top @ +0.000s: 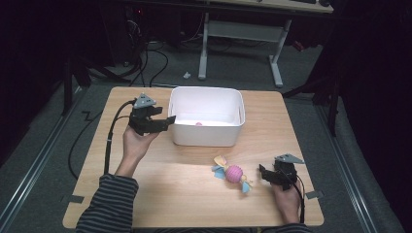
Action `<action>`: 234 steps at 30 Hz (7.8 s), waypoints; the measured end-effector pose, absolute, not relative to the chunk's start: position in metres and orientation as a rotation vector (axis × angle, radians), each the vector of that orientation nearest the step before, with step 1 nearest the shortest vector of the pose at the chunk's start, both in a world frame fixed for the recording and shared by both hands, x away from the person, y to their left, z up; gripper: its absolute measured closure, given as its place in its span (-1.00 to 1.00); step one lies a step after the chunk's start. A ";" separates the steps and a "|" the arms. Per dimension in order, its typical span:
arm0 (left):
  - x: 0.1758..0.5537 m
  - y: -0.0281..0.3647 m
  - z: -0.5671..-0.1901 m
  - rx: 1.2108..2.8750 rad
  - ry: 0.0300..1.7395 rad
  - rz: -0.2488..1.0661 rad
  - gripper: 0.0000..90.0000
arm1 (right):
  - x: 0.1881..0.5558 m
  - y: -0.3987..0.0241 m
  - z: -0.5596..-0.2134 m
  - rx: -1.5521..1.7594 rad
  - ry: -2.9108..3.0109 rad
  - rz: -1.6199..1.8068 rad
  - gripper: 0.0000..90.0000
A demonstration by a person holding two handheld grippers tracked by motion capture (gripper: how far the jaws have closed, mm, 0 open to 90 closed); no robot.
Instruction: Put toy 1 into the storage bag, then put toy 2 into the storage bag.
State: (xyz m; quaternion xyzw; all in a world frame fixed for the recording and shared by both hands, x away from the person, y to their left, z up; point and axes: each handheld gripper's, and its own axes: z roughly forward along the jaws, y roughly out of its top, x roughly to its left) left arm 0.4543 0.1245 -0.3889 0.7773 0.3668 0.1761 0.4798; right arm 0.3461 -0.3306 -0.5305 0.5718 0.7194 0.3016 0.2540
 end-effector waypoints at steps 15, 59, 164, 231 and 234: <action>0.420 0.148 -0.421 1.876 0.942 0.425 -0.24 | 0.346 -0.331 -0.531 1.553 1.955 0.819 -0.33; 0.379 0.161 -0.533 1.996 1.160 0.430 -0.35 | 0.342 -0.329 -0.530 1.553 1.967 0.819 -0.37; 0.379 0.150 -0.536 2.050 1.175 0.507 -0.43 | 0.350 -0.252 -0.426 1.076 2.401 1.029 -0.22; 0.379 0.150 -0.536 2.050 1.175 0.507 -0.43 | 0.493 -0.212 -0.358 1.085 2.398 0.881 -0.23; 0.379 0.150 -0.536 2.050 1.176 0.507 -0.43 | 0.495 -0.212 -0.360 1.097 2.409 0.876 -0.23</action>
